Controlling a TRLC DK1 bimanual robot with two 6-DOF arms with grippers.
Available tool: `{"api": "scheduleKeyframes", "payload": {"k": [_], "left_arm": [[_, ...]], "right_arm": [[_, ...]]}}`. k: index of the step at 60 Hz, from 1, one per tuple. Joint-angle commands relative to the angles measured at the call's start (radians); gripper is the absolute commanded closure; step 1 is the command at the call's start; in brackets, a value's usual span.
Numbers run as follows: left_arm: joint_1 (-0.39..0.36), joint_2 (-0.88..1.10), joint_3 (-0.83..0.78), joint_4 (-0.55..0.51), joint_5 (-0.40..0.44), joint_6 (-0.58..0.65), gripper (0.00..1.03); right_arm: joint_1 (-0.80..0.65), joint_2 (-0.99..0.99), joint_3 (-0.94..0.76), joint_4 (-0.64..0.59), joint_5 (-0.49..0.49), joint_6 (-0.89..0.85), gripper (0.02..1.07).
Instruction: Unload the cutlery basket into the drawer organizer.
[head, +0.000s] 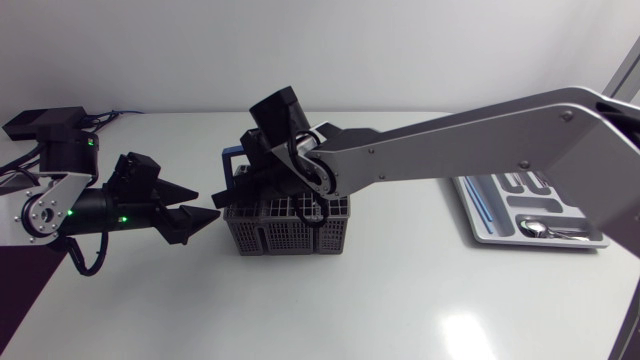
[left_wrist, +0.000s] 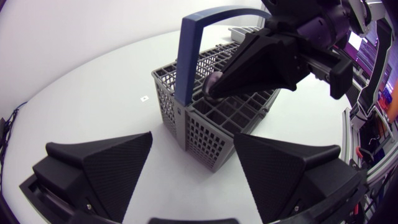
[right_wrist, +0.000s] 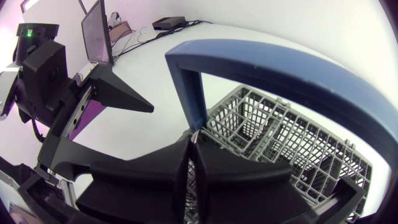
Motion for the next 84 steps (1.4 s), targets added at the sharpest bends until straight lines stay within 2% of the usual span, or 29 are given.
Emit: {"api": "scheduleKeyframes", "payload": {"k": [1,54,72,84], "left_arm": [[-0.006,-0.016,-0.030,0.005,0.015,0.020,0.12],[-0.003,-0.027,-0.036,0.001,0.014,0.022,0.12],[-0.004,-0.039,-0.038,-0.011,0.015,0.020,0.12],[-0.004,-0.065,-0.035,-0.037,0.014,0.022,0.12]], "right_arm": [[0.003,-0.039,-0.006,0.009,-0.018,0.025,1.02],[-0.025,-0.225,-0.043,-0.017,-0.118,0.045,1.01],[-0.077,-0.282,-0.078,-0.018,-0.242,0.078,1.02],[-0.158,-0.357,-0.081,-0.109,-0.321,0.081,1.02]]}}
